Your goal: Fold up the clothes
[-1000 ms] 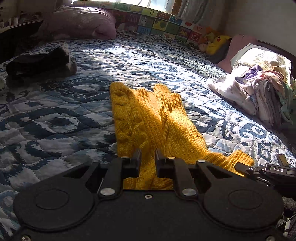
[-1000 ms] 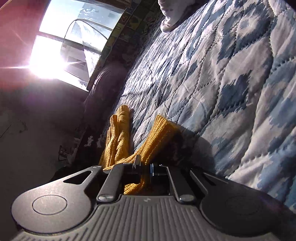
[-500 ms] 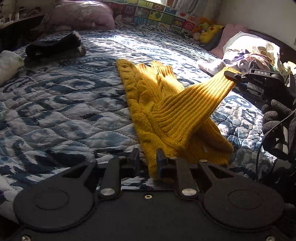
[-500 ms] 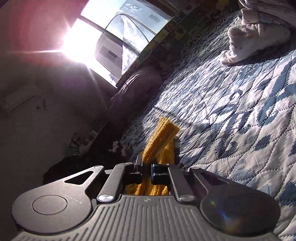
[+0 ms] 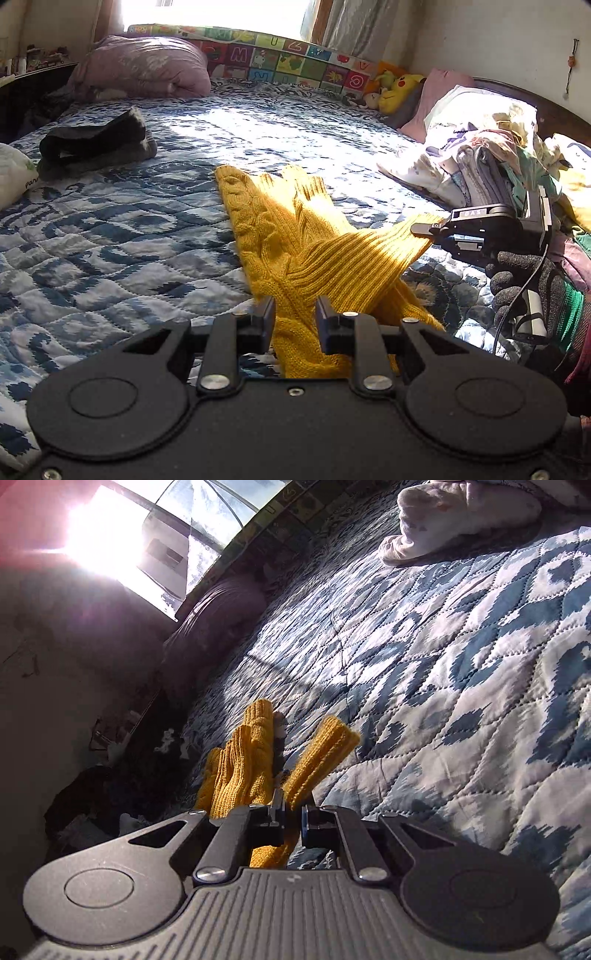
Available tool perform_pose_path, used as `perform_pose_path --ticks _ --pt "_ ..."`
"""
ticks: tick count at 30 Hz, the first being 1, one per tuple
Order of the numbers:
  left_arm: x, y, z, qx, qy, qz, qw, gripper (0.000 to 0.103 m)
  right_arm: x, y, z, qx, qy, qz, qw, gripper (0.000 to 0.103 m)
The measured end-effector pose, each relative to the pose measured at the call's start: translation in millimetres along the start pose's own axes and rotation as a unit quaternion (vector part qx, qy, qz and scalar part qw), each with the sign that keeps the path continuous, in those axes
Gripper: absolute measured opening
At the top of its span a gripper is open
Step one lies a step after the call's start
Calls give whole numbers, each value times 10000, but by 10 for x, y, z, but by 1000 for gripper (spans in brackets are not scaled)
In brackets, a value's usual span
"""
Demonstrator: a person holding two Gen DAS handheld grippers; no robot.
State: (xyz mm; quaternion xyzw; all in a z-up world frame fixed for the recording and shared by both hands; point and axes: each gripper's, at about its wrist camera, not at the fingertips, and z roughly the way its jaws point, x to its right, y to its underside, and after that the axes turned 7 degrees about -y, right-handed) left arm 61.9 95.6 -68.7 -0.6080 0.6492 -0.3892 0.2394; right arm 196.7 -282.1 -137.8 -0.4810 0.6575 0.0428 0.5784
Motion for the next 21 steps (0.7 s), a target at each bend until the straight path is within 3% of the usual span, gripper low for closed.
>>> perform_pose_path --ticks 2,5,9,11,15,18,21 --pt "19 84 222 -112 12 -135 9998 21 12 17 -6 101 28 59 9999 10" --pt "292 395 515 -774 -315 862 9928 20 -8 86 -66 257 -112 71 9996 10" --pt "138 301 417 -779 -179 469 9957 21 78 202 -115 222 -10 151 9996 10" --pt "104 205 258 -516 -299 464 9971 21 165 272 -181 270 13 304 9992 10" --pt "6 -101 214 30 -201 82 9998 21 198 357 -318 485 -110 368 9981 10" --pt "22 -184 496 100 -111 -26 9999 21 188 368 -334 534 -102 382 9978 10" --pt "139 53 978 -760 -57 237 9968 21 126 352 -365 595 -118 336 9976 10"
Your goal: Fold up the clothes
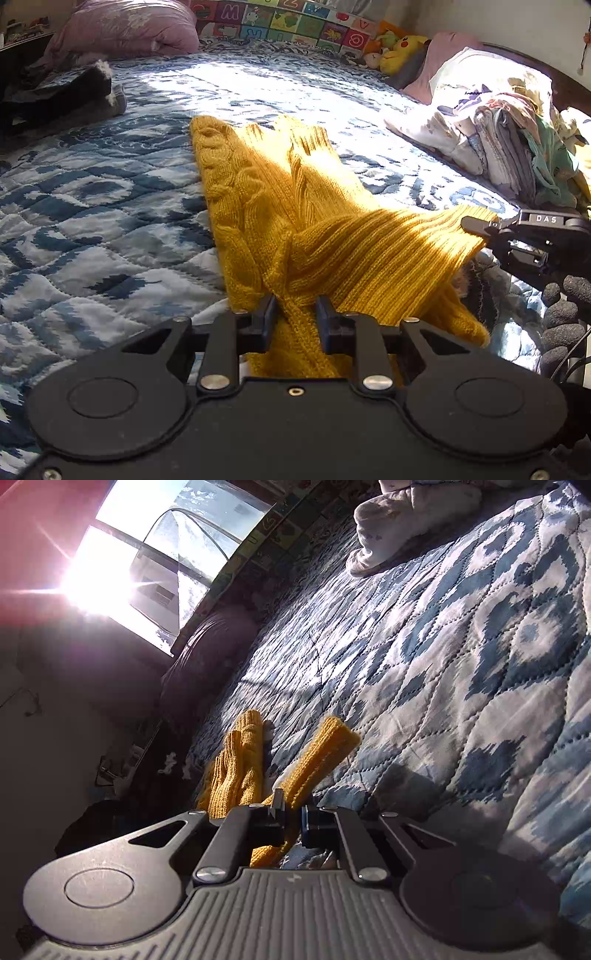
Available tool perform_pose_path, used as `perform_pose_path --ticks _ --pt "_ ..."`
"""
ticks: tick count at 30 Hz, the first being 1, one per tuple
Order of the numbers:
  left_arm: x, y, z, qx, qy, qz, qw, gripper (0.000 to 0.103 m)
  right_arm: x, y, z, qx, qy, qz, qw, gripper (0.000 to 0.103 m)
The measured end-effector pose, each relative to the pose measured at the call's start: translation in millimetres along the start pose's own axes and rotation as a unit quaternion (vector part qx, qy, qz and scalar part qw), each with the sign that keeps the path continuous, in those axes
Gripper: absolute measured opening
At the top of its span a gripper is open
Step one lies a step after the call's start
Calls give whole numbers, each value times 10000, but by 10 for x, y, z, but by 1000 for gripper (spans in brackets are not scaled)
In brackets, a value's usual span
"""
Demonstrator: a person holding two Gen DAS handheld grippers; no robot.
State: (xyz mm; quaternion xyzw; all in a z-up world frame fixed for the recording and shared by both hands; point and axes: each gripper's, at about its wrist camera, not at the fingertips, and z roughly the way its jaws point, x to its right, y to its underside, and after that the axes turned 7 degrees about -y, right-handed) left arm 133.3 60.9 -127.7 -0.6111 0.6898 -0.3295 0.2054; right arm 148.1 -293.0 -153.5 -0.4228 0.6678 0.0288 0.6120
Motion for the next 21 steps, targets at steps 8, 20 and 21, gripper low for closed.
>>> perform_pose_path --ticks 8,20,21 --pt "-320 34 -701 684 453 -594 9949 29 -354 -172 -26 -25 -112 -455 9989 10" --pt "311 341 -658 554 390 1386 9880 43 -919 -335 185 -260 -13 -917 9955 10" --pt "321 306 -729 916 408 1299 9864 44 -977 -341 188 -272 -19 -953 9951 10"
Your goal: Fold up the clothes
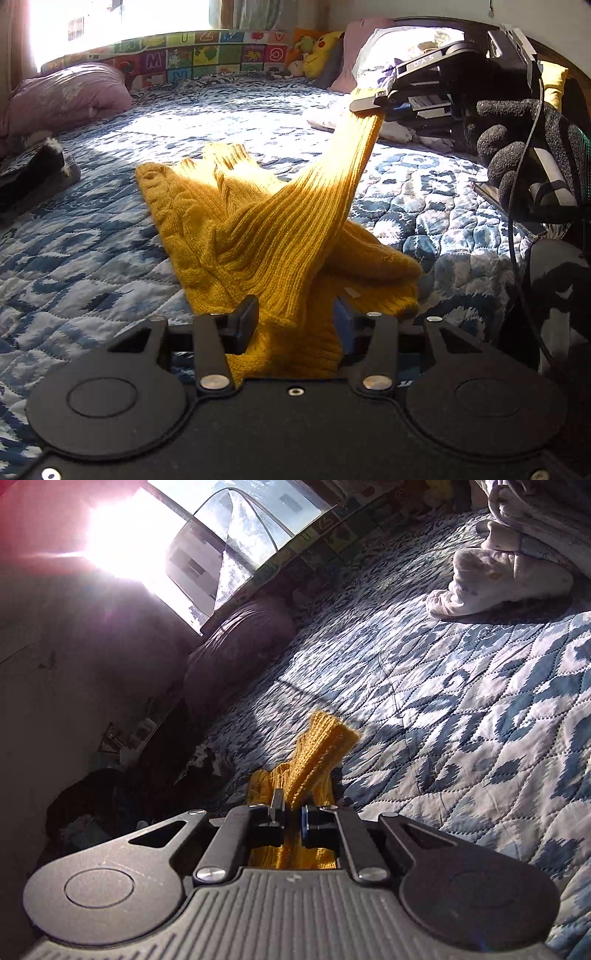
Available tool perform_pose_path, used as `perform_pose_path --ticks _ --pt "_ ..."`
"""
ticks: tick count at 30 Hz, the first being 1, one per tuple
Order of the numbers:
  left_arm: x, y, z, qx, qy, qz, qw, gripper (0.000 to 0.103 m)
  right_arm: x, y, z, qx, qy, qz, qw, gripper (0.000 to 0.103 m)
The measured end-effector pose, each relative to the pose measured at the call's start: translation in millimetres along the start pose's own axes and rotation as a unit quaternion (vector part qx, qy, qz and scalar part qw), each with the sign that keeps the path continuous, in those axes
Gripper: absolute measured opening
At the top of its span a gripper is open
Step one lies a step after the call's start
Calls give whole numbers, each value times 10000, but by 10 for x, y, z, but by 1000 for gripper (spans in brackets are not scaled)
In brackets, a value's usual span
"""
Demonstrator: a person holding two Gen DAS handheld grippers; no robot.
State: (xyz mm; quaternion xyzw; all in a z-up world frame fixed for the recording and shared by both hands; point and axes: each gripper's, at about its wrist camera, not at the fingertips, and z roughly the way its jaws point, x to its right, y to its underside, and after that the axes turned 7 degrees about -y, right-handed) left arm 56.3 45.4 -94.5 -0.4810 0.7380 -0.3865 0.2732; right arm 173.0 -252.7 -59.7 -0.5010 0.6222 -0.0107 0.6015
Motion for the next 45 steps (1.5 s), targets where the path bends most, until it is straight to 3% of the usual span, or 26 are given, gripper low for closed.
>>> perform_pose_path --ticks 3,5,6,7,8,9,12,15,18,20,30,32,35,40,42,45 --pt "72 -44 43 341 -313 254 9986 49 -196 -46 59 -73 65 -264 9996 10" --pt "114 -6 247 58 -447 469 9979 48 -318 -75 131 -114 88 -405 9991 10" --pt "103 22 289 -37 -450 454 9979 42 -377 -91 180 -138 90 -466 9988 10" --pt "91 49 330 -132 -453 438 9979 28 -433 -105 233 -155 95 -534 9984 10" --pt "79 76 371 -225 -454 417 9978 27 -495 -118 301 -169 105 -620 9979 10" --pt "1 70 354 -242 -333 112 9991 20 -558 -132 370 -182 115 -708 9973 10" --pt "-249 81 330 -326 77 -876 9956 18 -727 -173 637 -266 175 -884 9956 10" --pt "-506 155 351 -450 554 -1909 9790 18 -871 -190 982 -467 289 -1045 9930 10" --pt "-665 216 400 -538 906 -2727 9563 18 -961 -142 1376 -737 490 -1259 9881 10" --pt "-727 245 418 -556 1043 -3024 9458 18 -1020 -109 1639 -918 625 -1401 9839 10" --pt "-1092 432 483 -703 1651 -4589 8702 18 -943 92 2519 -1814 1153 -1614 9632 10" --pt "-1151 477 505 -754 1749 -4827 8548 18 -928 120 2557 -1864 1067 -1655 9625 16" --pt "-1164 494 491 -763 1782 -4918 8488 18 -938 75 2411 -1523 927 -1763 9681 36" --pt "-1174 504 467 -763 1794 -5013 8430 18 -875 -21 2026 -1093 540 -1797 9761 36" --pt "-1178 516 445 -751 1788 -5069 8399 18 -902 52 1921 -1240 374 -2123 9686 35" --pt "-1198 557 421 -743 1777 -5229 8303 18 -1024 331 1739 -1733 -18 -3018 9375 31"
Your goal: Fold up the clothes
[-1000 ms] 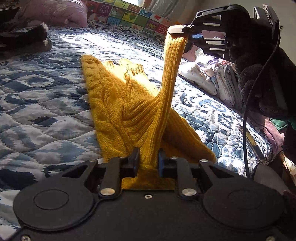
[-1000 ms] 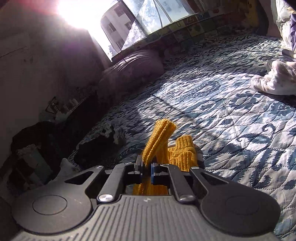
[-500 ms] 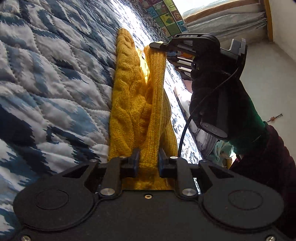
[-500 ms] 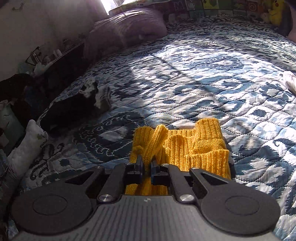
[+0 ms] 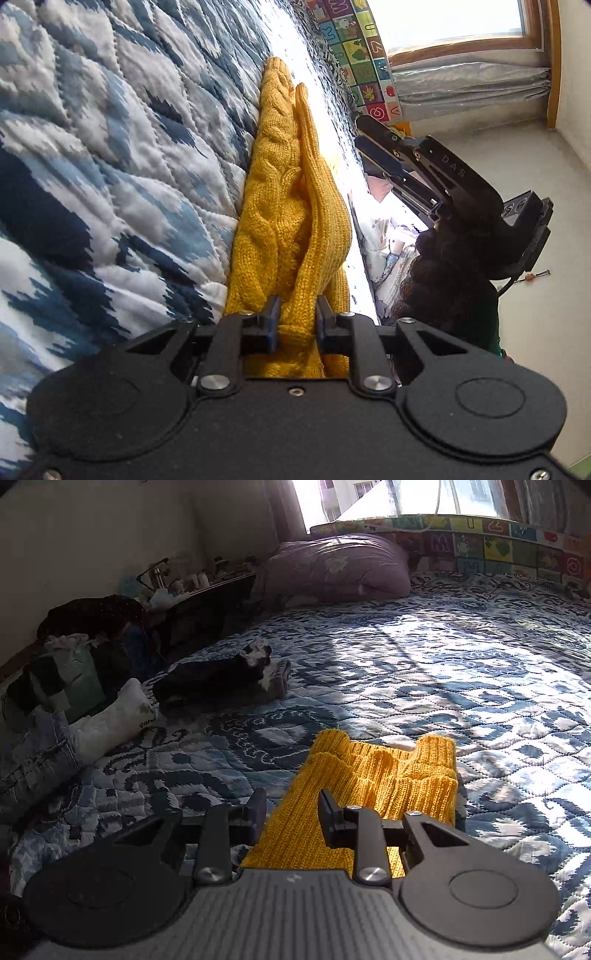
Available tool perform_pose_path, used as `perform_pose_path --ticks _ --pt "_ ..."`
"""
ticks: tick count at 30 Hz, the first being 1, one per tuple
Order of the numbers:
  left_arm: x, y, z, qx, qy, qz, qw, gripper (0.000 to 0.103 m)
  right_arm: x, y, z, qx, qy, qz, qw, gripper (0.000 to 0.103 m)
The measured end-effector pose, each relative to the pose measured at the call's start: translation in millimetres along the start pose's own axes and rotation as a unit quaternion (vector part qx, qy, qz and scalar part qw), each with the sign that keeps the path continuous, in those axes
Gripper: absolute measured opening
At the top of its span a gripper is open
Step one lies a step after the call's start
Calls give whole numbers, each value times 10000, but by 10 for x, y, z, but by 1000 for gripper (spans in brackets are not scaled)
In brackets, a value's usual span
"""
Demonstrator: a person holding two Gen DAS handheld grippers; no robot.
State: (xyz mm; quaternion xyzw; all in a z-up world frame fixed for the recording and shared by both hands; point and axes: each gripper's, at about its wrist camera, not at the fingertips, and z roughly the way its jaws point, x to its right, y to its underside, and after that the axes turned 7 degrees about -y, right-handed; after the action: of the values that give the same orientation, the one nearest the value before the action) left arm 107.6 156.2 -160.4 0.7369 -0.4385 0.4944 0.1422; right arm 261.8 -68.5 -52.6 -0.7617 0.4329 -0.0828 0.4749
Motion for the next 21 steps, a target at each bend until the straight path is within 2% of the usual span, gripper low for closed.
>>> perform_pose_path --ticks 3,4,7,9,11,13,14,16,17,19,21 --pt "-54 24 -27 6 14 -190 9998 18 -302 233 -49 -291 86 -985 9947 30" --pt "-53 30 -33 3 3 -190 9998 18 -350 282 -40 -335 78 -1116 9932 30" --pt "-37 38 -52 -19 -38 -127 9999 19 -436 397 129 -621 79 -1311 9894 28" --pt "-23 23 -27 -42 -2 -73 10000 19 -461 499 322 -990 310 -1492 9833 28" --pt "-14 15 -55 -46 6 -18 10000 20 -478 521 332 -947 327 -1421 9848 28" --pt "27 26 -73 -19 -87 180 9998 20 -457 464 269 -768 280 -1162 9899 28" --pt "88 36 -79 25 -199 434 9989 20 -440 423 230 -642 309 -1024 9922 28" --pt "249 9 24 114 -435 923 9947 23 -418 334 211 -465 634 -928 9926 30" --pt "327 58 55 157 -528 1234 9908 27 -395 289 241 -450 779 -891 9919 35" --pt "398 102 86 195 -580 1519 9865 40 -342 228 330 -489 909 -796 9915 39" --pt "430 135 123 218 -631 1713 9830 41 -306 211 470 -640 990 -858 9893 31"
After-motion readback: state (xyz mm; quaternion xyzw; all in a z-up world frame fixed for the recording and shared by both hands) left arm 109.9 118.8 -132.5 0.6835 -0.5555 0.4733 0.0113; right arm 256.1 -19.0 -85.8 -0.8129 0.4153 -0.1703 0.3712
